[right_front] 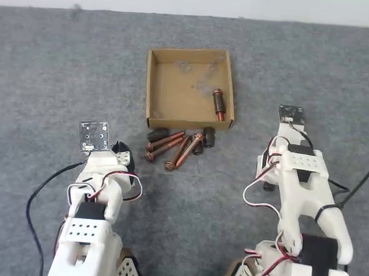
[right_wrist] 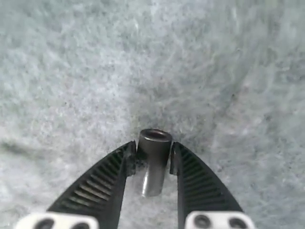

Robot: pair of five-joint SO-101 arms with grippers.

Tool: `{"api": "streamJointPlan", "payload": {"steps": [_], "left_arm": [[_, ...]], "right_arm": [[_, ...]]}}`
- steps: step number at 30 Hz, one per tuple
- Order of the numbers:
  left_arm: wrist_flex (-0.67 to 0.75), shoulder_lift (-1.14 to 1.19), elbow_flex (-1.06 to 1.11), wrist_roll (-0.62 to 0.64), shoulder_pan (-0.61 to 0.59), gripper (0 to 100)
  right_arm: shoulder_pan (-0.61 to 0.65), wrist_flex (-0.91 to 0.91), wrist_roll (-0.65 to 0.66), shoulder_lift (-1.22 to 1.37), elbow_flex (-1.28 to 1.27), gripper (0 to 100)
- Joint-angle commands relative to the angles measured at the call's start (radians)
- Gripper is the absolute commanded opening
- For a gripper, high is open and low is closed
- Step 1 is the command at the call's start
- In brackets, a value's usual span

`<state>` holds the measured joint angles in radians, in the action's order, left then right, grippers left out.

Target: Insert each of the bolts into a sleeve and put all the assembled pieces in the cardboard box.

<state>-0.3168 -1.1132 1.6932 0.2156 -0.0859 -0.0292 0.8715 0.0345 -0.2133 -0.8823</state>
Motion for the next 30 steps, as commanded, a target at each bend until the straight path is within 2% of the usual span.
{"api": "streamJointPlan", "payload": {"steps": [1, 15, 17, 19, 23, 30], "left_arm": [[0.028, -0.020, -0.013, -0.006, 0.000, 1], [0.028, -0.020, -0.013, -0.006, 0.000, 1], [0.028, -0.020, -0.013, -0.006, 0.000, 1], [0.028, -0.020, -0.013, -0.006, 0.000, 1], [0.028, -0.020, -0.013, -0.006, 0.000, 1], [0.025, -0.020, -0.028, 0.000, -0.002, 1]], "right_arm": [[0.012, -0.010, 0.028, -0.008, 0.014, 10.8], [0.004, 0.096, 0.025, 0.139, 0.153, 10.7], [0.004, 0.093, 0.025, 0.134, 0.153, 8.0], [0.004, 0.088, 0.023, 0.133, 0.152, 1.2], [0.001, 0.093, 0.023, 0.134, 0.152, 0.7], [-0.084, 0.091, 0.023, 0.131, 0.157, 0.7]]}}
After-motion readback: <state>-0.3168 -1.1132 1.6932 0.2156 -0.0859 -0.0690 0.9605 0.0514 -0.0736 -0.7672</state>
